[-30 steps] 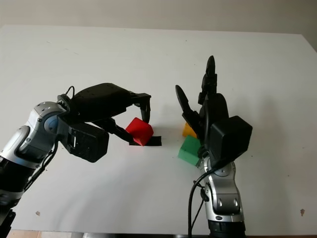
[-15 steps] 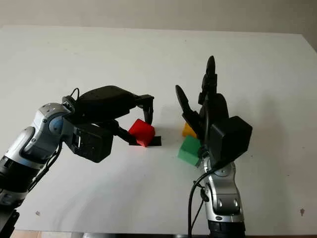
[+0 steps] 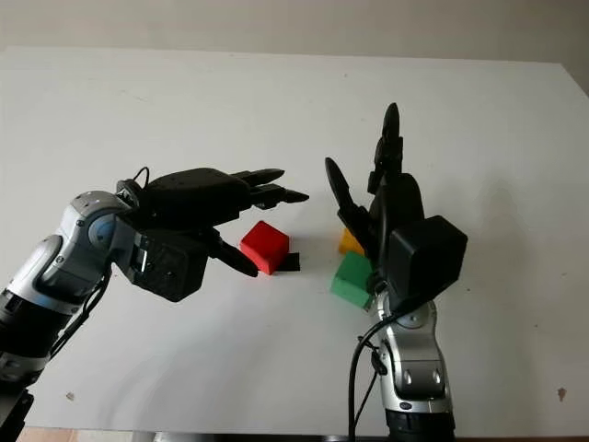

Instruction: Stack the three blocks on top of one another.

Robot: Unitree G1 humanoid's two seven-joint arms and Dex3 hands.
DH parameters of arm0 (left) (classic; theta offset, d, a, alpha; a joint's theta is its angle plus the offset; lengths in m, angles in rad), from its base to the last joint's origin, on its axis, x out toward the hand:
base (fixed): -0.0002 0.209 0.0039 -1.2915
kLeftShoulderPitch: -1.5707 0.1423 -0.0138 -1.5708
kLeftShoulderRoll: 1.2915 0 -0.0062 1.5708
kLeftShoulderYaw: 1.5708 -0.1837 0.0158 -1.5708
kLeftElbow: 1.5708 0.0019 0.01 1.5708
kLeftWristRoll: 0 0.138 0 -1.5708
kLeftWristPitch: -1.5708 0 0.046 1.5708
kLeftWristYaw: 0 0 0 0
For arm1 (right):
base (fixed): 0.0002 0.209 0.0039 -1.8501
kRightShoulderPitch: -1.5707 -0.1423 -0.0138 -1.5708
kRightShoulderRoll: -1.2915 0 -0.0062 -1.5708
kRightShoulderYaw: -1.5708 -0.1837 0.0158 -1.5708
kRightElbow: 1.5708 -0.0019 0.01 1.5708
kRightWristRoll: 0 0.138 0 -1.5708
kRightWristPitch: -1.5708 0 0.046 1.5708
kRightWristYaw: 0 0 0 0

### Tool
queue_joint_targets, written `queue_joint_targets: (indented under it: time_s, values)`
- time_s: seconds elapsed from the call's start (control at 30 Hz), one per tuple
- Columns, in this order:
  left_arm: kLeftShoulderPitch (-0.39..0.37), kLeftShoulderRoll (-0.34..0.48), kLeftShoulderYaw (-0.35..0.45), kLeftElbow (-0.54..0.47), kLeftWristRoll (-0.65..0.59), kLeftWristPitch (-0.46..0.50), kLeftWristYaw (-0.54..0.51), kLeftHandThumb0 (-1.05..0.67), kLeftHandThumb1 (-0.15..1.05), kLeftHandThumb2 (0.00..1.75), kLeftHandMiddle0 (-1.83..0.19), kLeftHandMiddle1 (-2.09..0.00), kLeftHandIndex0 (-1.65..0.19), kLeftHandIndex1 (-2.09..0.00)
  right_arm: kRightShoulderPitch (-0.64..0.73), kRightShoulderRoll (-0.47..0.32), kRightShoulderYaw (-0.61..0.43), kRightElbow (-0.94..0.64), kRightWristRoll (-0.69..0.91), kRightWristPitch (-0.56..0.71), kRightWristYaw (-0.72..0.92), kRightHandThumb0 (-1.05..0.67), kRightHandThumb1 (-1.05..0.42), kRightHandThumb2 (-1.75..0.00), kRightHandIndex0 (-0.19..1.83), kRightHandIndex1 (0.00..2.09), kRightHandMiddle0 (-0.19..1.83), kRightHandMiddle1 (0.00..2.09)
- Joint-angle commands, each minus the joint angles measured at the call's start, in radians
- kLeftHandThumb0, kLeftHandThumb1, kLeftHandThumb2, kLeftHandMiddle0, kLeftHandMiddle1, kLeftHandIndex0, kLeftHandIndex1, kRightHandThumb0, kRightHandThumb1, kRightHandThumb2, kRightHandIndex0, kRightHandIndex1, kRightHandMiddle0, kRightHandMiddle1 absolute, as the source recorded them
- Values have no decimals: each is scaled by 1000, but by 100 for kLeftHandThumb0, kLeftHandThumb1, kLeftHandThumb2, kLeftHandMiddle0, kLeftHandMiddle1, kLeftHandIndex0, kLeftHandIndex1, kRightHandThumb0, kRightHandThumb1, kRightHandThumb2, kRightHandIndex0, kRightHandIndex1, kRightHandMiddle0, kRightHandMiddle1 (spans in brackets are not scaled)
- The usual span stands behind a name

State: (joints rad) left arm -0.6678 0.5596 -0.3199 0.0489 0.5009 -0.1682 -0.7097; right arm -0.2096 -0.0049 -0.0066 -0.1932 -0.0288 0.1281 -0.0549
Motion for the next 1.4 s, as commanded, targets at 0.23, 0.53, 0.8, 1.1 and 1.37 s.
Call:
queue_joint_targets:
  time_s: [0.23, 0.53, 0.8, 1.1, 1.37]
  values:
    - [65, 6, 174, -60, -215, 130, 18, -89, 104, 17, 19, 0, 19, 0, 0, -14, -20, -2, 14, -38, 14, -41, -105, -28, -17, 6, -13, 6]
    - [307, -160, 491, -117, -455, 212, 379, -83, 105, 62, 19, 0, 19, 0, -133, -195, -86, 55, 23, -88, 162, -38, -105, -18, -15, 6, -11, 7]
    - [503, -288, 632, -133, -735, 152, 420, -68, 105, 59, 19, -2, 19, 0, -354, -567, -25, 275, -150, -236, 430, -55, -92, -3, -5, 10, 8, 16]
    - [590, -315, 645, -144, -786, 102, 426, -68, 105, 57, 17, -5, 19, 0, -550, -879, 161, 449, -539, -632, 498, -55, -83, -4, -1, 10, 27, 23]
    - [597, -338, 617, -177, -765, 95, 475, -67, 105, 58, 16, -6, 19, -1, -633, -993, 249, 542, -756, -916, 404, -45, -79, -5, 12, 10, 38, 17]
